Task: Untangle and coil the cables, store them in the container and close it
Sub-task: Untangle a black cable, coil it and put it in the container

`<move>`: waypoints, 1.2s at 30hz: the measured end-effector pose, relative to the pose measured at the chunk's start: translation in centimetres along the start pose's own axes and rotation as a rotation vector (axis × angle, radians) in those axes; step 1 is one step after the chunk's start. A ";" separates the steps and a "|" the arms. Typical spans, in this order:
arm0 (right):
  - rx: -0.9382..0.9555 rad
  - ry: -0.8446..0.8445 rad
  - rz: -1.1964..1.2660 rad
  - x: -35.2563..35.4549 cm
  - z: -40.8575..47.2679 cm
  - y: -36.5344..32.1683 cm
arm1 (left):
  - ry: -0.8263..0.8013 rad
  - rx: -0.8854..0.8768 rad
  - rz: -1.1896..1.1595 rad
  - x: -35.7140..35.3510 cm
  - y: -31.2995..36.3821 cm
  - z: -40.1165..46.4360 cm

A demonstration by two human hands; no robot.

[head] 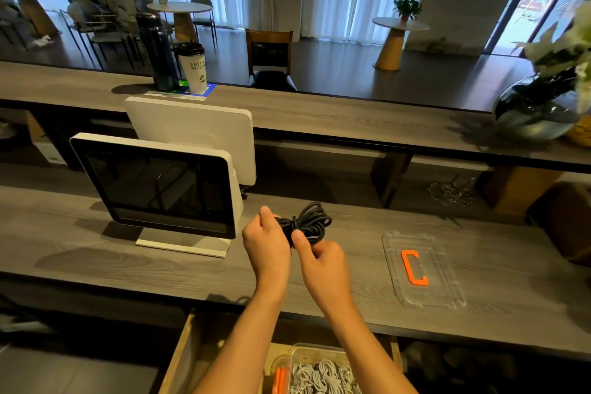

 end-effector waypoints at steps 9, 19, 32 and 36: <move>-0.219 -0.022 0.124 -0.3 0.6 0.7 | -0.085 -0.419 0.268 -0.2 -0.7 0.8; -0.594 -0.259 0.374 -0.4 -0.5 1.2 | -0.254 -0.972 0.480 -0.3 -0.2 1.6; 0.125 -0.525 -0.575 4.8 -0.1 -3.7 | -0.736 -0.499 0.516 -1.3 -1.2 3.1; 0.251 -0.370 -0.461 6.1 0.8 -3.6 | -1.010 -0.303 0.315 -1.9 -1.3 1.6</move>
Point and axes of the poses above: each hand's wrist, its own z-axis towards the middle knuckle, its own x-axis out of the back of the hand, y = z × x, the point moved 5 cm from there along z, towards the middle knuckle, and after that the axes turned 4 degrees about -x, right-handed, at the moved point
